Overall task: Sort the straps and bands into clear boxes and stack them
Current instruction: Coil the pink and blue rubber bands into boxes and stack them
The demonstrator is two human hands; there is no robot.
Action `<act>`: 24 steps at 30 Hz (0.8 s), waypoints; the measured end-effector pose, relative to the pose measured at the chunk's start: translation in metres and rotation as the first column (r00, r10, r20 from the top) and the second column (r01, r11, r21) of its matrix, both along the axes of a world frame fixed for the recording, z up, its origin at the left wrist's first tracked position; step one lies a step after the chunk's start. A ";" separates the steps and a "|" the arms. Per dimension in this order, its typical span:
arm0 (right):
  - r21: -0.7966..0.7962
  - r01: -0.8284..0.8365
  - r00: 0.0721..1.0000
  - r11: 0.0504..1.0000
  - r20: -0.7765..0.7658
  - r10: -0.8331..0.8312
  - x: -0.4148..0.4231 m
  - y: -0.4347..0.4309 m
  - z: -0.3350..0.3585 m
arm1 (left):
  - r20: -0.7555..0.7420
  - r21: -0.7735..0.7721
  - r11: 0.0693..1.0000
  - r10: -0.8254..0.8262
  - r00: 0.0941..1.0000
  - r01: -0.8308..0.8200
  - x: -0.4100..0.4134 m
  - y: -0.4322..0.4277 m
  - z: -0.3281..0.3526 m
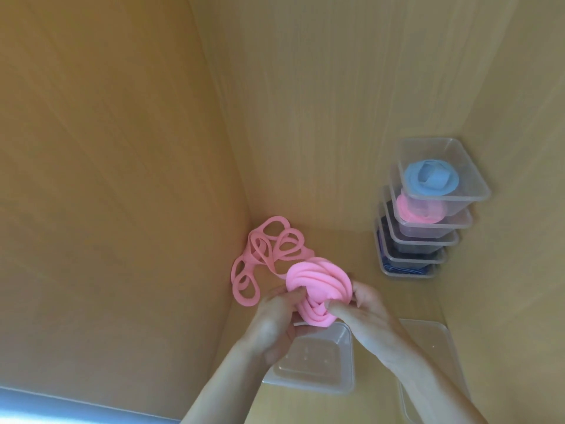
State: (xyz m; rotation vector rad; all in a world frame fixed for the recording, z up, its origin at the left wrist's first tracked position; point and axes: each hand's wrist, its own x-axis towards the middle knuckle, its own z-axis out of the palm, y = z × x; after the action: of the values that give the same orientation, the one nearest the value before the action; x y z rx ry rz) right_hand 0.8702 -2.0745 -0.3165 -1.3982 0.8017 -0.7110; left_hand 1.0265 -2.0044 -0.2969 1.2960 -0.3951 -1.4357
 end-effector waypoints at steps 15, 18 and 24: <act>0.144 -0.123 0.981 0.982 0.170 0.098 -0.011 0.007 -0.022 | -0.079 0.065 0.997 -0.043 0.996 0.048 -0.006 0.011 -0.006; 0.055 -0.150 0.986 0.987 0.081 0.145 -0.014 0.008 -0.020 | -0.123 0.077 0.997 -0.017 0.992 0.027 -0.006 0.014 -0.009; 0.075 -0.140 0.985 0.987 0.115 0.131 -0.011 0.012 -0.010 | -0.184 0.051 0.997 -0.055 0.981 0.066 -0.013 0.015 -0.005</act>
State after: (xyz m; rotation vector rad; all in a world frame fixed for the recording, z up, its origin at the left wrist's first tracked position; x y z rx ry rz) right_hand 0.8595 -2.0625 -0.3260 -1.3140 0.6358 -0.6363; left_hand 1.0137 -1.9895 -0.3020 1.1938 -0.2741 -1.6132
